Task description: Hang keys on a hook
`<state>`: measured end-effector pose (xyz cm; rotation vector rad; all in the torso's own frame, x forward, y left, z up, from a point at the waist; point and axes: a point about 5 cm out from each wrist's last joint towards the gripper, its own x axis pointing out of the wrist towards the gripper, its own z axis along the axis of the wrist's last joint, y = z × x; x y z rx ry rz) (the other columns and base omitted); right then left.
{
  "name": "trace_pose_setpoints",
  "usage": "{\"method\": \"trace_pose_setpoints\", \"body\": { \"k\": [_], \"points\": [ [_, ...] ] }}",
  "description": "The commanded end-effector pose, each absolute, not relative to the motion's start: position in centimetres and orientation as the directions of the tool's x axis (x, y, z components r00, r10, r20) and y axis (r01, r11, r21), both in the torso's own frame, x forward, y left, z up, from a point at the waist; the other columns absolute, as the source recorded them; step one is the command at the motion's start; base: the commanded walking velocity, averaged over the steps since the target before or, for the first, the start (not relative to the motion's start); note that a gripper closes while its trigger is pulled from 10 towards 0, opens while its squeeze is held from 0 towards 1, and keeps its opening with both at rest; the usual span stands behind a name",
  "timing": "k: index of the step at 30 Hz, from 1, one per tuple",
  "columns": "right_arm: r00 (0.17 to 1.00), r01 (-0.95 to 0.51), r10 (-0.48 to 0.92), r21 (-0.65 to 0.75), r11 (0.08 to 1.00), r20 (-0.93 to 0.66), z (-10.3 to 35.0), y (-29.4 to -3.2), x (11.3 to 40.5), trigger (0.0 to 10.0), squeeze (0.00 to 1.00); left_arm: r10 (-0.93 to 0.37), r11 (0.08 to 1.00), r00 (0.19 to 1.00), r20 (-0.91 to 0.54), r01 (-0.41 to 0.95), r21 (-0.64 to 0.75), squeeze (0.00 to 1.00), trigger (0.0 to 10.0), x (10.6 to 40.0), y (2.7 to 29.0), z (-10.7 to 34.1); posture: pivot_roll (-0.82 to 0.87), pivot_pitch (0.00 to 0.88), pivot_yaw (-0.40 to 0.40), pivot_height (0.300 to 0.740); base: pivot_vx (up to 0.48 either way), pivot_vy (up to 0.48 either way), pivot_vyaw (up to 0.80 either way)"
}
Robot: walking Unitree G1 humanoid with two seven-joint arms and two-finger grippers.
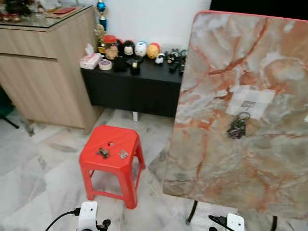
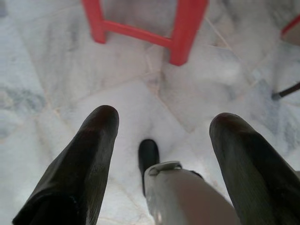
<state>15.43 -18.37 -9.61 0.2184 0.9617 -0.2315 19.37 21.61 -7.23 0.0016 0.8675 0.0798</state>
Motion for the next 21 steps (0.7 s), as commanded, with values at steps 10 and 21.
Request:
{"method": "trace_pose_setpoints", "body": {
  "k": [10, 21],
  "points": [
    [0.533, 0.294, -0.102, 0.071, 0.953, -0.84, -9.62, -18.85, 15.41, 10.0, 0.0, 0.075, 0.997, 0.636, -0.768, -0.066, 0.042, 0.0, 10.0, 19.52, 21.97, -7.12, 0.01, 0.0, -0.067, 0.74, 0.0, 0.298, 0.0],
    [0.537, 0.298, -0.103, 0.075, 0.952, -0.837, -9.47, -18.8, 15.86, 10.0, 0.0, 0.076, 0.996, 0.634, -0.769, -0.092, 0.023, 0.0, 10.0, 19.22, 21.66, -7.34, 0.01, 0.0, -0.077, 0.74, 0.0, 0.261, 0.0]
  ]
}}
